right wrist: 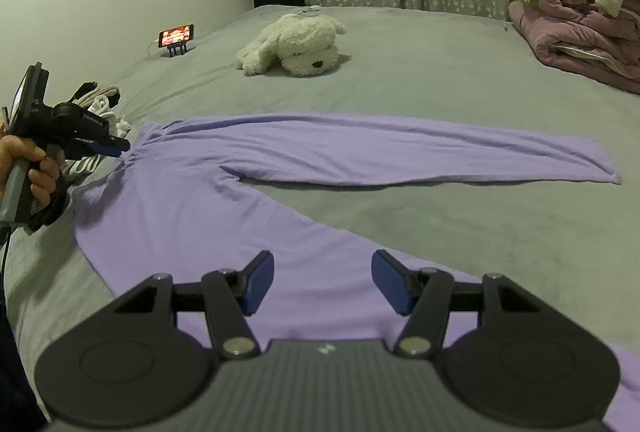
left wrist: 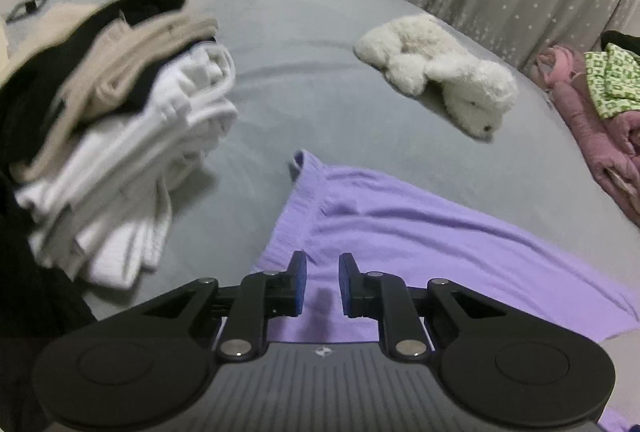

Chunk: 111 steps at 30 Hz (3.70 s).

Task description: Fold clothes

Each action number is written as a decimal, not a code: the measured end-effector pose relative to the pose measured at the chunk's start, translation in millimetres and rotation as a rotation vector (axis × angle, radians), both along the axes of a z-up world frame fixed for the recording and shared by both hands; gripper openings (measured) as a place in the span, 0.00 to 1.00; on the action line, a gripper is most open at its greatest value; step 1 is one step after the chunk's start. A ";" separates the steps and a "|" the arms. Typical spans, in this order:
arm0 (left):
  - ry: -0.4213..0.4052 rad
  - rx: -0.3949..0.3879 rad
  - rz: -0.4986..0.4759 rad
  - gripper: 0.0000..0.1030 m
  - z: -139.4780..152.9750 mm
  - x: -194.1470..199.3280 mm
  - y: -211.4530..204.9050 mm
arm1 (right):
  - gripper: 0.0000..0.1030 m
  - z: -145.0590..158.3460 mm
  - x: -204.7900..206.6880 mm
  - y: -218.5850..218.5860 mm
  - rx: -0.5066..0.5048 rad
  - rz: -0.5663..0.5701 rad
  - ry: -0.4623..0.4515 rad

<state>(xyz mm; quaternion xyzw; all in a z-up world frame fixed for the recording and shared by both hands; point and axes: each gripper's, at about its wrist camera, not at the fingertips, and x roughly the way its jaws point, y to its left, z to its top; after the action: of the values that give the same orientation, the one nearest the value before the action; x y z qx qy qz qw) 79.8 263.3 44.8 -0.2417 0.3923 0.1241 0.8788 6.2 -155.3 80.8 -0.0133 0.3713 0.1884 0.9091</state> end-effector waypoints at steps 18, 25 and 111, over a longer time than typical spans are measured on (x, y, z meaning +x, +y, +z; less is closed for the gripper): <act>0.070 0.017 0.011 0.15 -5.2 -17.7 1.5 | 0.55 5.4 0.6 -11.9 0.007 -0.033 -0.014; 0.032 -0.008 0.113 0.15 8.6 -43.9 21.9 | 0.56 8.4 -0.8 -13.6 0.005 -0.037 -0.026; 0.048 -0.163 0.296 0.06 -6.8 -104.2 27.2 | 0.06 -53.6 -94.9 -293.0 0.438 -0.997 0.204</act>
<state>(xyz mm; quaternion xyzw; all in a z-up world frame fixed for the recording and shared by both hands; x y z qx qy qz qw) -24.4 290.5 38.0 -0.3641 0.3820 0.2257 0.8189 -88.7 -448.3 27.3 0.3715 0.3708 -0.1916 0.8293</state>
